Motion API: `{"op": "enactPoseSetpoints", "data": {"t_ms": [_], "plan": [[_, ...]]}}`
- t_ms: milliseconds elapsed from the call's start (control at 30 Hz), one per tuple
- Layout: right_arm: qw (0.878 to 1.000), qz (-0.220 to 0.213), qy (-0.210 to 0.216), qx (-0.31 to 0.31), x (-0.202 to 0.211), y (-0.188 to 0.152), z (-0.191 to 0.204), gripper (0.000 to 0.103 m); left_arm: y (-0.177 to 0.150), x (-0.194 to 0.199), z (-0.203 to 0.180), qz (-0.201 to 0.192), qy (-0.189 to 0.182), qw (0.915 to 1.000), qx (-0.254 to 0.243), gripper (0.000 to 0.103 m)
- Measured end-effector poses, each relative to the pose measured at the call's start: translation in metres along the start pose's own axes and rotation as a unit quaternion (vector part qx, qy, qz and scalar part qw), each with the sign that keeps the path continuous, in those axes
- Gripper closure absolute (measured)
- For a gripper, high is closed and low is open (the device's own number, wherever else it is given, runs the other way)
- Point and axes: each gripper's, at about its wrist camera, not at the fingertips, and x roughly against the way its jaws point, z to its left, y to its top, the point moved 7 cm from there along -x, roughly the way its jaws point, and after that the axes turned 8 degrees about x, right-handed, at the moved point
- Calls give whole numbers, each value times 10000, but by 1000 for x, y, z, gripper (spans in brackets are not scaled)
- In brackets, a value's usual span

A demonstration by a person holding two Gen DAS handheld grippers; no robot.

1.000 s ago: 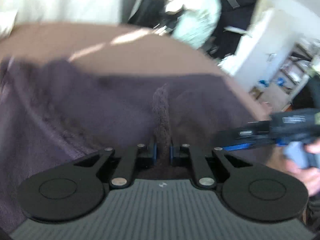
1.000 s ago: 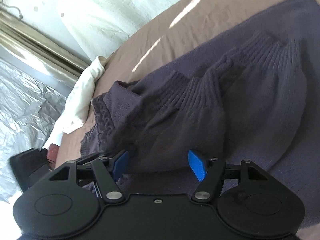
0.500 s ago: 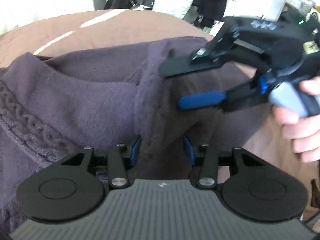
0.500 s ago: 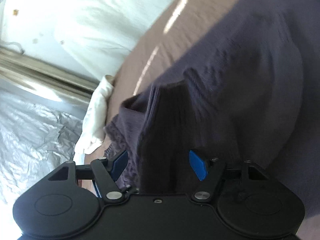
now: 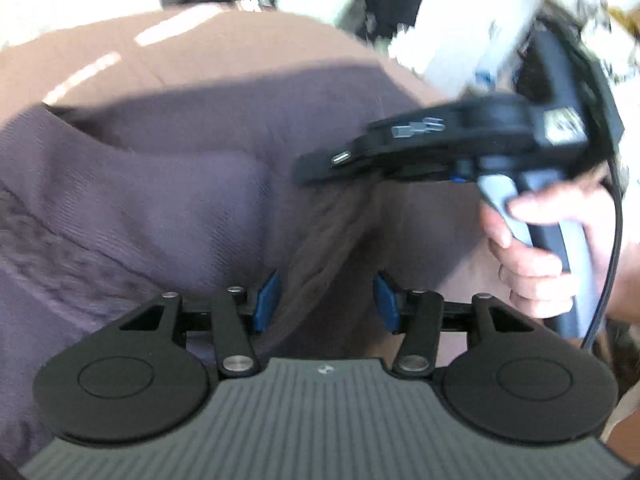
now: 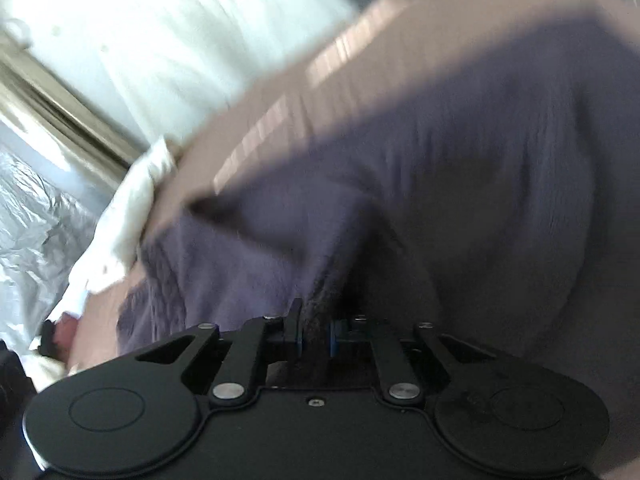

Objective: Fold clothes

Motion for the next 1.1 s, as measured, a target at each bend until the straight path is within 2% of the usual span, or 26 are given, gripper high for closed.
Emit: {"op": "enactPoseSetpoints", "data": {"t_ms": [100,200,267,333,367,433,467,533,600,667,733,800,967,1100], "plan": [[9911,-922,-11,956,38,41,31,91,19,44,24,-650,-248,9950,718,53],[9718,-1776,234,1536,86,77,64,91,24,81,68,-1206,-371,9759,1783,52],[9655,-2062,189,1580,115,77,63,92,24,91,100,-1260,-205,9649,2297,52],[9731,-1856,-409,1305,117,60,36,92,17,90,116,-1105,89,9615,2514,52],[9737,-1635,-924,1293,108,46,17,92,15,87,120,-972,223,9615,2561,52],[9666,-1069,-1964,1254,86,11,-25,92,11,78,123,-682,516,9628,2562,52],[9652,-745,-2254,1095,76,-7,-44,92,8,74,125,-552,662,9635,2536,52],[9716,-292,-2302,459,70,-35,-79,92,0,70,130,-353,1017,9624,2494,52],[9746,-140,-2234,50,70,-39,-96,92,-4,74,135,-277,1336,9602,2437,52],[9763,-257,-2148,-80,74,-26,-94,92,-4,82,141,-397,1690,9554,2387,51],[9777,-381,-2064,107,82,-14,-82,91,-1,74,144,-532,1932,9496,2409,47],[9743,-226,-2237,125,83,-14,-83,78,4,74,154,-598,2022,9422,2604,46],[9623,213,-2699,-266,75,-32,-108,75,-3,85,191,-670,2106,9215,3192,46],[9537,-8,-3001,180,82,-23,-105,63,3,90,219,-972,2057,9056,3581,46]]}}
